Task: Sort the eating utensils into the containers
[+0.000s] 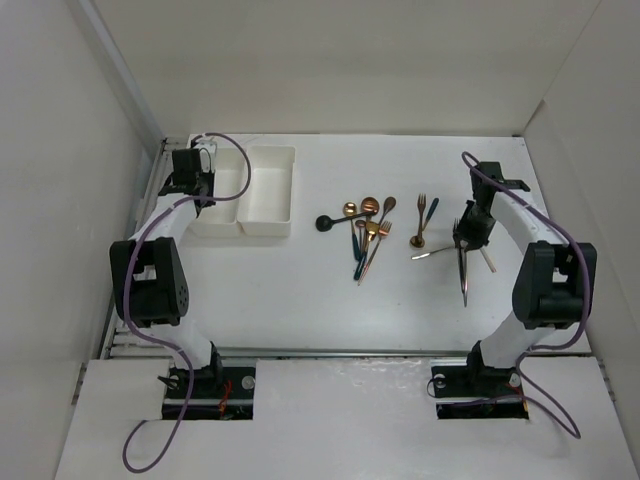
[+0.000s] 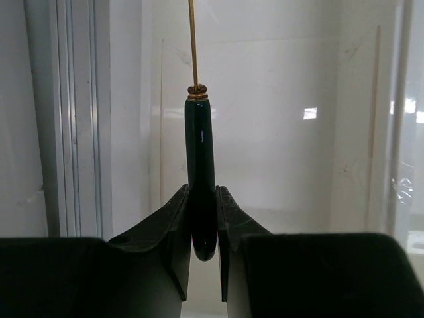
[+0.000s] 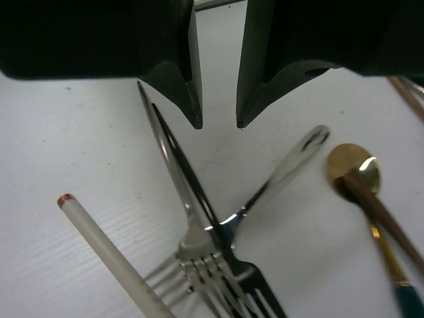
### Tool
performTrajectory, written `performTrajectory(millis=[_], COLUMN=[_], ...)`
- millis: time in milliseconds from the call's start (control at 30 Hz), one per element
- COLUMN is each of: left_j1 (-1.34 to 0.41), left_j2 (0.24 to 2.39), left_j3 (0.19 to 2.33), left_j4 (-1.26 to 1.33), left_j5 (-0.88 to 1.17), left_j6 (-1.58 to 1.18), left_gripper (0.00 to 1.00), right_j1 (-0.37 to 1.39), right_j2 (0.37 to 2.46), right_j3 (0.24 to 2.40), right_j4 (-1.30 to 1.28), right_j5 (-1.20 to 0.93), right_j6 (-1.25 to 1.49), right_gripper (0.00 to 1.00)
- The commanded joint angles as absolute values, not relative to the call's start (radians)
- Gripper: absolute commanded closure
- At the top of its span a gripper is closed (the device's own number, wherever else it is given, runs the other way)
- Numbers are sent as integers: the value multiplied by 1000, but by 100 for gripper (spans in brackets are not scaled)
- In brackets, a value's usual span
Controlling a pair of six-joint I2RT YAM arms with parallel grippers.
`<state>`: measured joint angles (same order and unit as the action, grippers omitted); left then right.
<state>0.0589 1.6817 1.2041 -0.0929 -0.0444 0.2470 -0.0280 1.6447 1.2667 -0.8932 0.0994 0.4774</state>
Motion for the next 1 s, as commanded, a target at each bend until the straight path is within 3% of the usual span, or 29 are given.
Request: performTrajectory(millis=[0,167,367,633,900,967], left_j1=[64,64,64,64,64,54], left_j2=[1689,1718,1718,1718,1718,1729], left_j3=[1197,1197,1197,1186,1317,1359], left_j4=[-44,-35,-54,-66,-167,-202], left_j5=[-86,-66,20,38,38,38], left_j6=[261,252,285,304,226,201], left_gripper=[100,100,70,72,47,46], right_j1=[-34,-43,-52,-72,-100,-109], right_j2=[1667,1696,1706,1726,1695,1718], right_j3=[1232,1190,1170,1161,1183,1183], right_j4=[-904,-873,-851,-830,-850,-850], right_j5=[187,187,160,160,201,201], right_j6=[472,472,442,442,423,414], right_gripper=[68,69,65,65,63,64])
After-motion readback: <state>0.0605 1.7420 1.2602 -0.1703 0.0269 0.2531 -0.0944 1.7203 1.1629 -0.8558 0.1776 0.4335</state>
